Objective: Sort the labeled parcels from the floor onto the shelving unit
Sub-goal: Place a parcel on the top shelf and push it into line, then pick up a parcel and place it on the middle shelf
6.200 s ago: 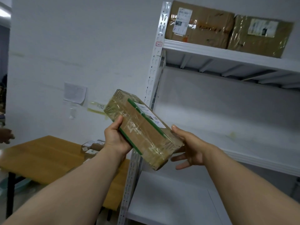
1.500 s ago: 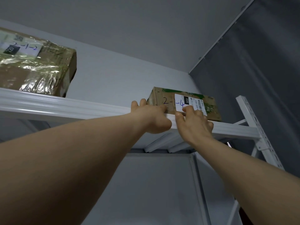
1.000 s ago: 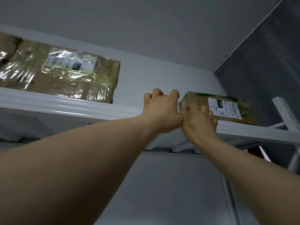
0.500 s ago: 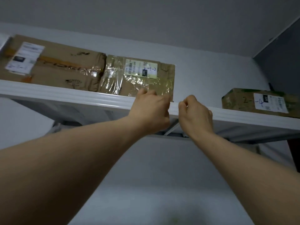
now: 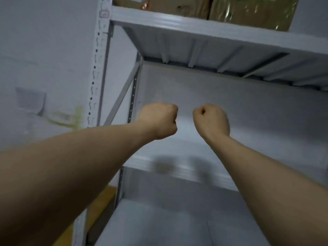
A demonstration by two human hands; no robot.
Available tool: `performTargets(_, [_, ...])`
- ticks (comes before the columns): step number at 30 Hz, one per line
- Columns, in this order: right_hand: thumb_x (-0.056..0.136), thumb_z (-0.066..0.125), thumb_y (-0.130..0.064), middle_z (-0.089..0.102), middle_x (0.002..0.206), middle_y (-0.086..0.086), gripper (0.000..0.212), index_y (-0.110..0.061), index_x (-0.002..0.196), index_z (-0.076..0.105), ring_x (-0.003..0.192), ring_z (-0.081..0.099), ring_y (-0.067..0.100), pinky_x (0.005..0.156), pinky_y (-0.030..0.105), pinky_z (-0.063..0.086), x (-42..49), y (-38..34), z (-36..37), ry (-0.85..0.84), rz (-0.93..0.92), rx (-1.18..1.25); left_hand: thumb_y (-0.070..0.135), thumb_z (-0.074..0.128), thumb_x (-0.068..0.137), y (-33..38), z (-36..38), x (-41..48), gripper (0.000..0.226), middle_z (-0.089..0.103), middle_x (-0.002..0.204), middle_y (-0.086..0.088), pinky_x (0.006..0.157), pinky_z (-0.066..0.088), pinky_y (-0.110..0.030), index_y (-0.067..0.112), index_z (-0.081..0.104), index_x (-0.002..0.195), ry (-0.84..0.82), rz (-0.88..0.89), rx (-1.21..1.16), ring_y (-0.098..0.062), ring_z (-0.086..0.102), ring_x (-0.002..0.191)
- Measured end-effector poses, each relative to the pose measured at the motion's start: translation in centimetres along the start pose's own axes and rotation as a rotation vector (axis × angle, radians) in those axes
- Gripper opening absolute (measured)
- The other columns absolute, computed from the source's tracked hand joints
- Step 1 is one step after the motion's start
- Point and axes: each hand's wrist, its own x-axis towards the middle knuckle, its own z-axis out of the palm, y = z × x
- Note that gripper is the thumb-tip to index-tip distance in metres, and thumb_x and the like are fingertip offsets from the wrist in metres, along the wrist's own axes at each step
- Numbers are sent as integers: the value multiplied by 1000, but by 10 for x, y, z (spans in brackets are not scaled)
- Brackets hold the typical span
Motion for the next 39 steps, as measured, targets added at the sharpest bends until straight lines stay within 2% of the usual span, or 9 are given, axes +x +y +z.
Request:
performTargets(6, [90, 50, -35, 50, 57, 3, 41, -13, 56, 43, 53, 43, 23, 51, 29, 30, -124, -36, 95, -342, 75, 49, 18, 50, 78, -59, 49, -118, 22, 65, 86, -3, 57, 39, -29, 18, 65, 95, -199, -169, -99, -26, 57, 74])
performTargets(12, [93, 53, -33, 66, 72, 12, 37, -6, 73, 69, 69, 62, 31, 56, 30, 39, -234, -32, 177, -748, 186, 12, 20, 55, 81, -107, 107, -233, 4, 45, 67, 6, 50, 27, -26, 18, 58, 81, -422, -364, -128, -18, 50, 75])
performTargets(16, [97, 56, -31, 70, 88, 14, 33, -2, 88, 69, 83, 65, 31, 73, 38, 53, -293, -22, 224, -973, 221, 67, 20, 55, 82, -127, 144, -298, 5, 58, 78, -2, 45, 26, -23, 20, 59, 86, -579, -499, -147, -21, 51, 66])
performTargets(19, [94, 58, -18, 71, 91, 12, 14, -10, 88, 68, 92, 67, 31, 84, 46, 58, -330, -15, 256, -1165, 245, 85, 22, 57, 83, -136, 166, -342, 9, 60, 85, -1, 44, 32, -23, 22, 63, 91, -702, -605, -158, -19, 55, 70])
performTargets(22, [94, 56, -15, 72, 99, 13, 18, -19, 79, 63, 96, 67, 31, 88, 45, 58, -363, -10, 287, -1323, 269, 110, 26, 57, 85, -147, 188, -386, 8, 62, 80, 1, 46, 37, -24, 24, 64, 89, -827, -736, -179, -16, 56, 65])
performTargets(27, [97, 54, -13, 69, 117, 20, 14, -6, 105, 64, 95, 65, 28, 93, 46, 57, -432, 2, 340, -1570, 377, 77, 27, 56, 86, -163, 220, -469, 11, 64, 81, -1, 63, 53, -31, 20, 64, 88, -930, -1065, -273, -17, 60, 73])
performTargets(30, [96, 59, -19, 70, 112, 14, 32, -7, 126, 62, 100, 70, 28, 87, 42, 60, -481, 10, 368, -1648, 550, 49, 28, 61, 86, -171, 242, -524, 9, 64, 79, 0, 62, 50, -27, 23, 58, 79, -941, -1255, -348, -15, 60, 73])
performTargets(34, [95, 60, -17, 72, 98, 10, 24, -10, 117, 65, 77, 69, 20, 58, 29, 55, -538, 30, 415, -1680, 792, 30, 19, 62, 88, -191, 282, -591, 2, 64, 87, -4, 74, 54, -32, 18, 61, 89, -937, -1466, -370, -16, 59, 77])
performTargets(39, [95, 58, -18, 66, 83, 11, 12, -9, 92, 66, 65, 60, 23, 67, 38, 56, -612, 79, 495, -1617, 880, -52, 16, 61, 86, -214, 354, -667, 21, 57, 83, 3, 63, 49, -29, 24, 51, 103, -959, -1476, -439, -14, 59, 75])
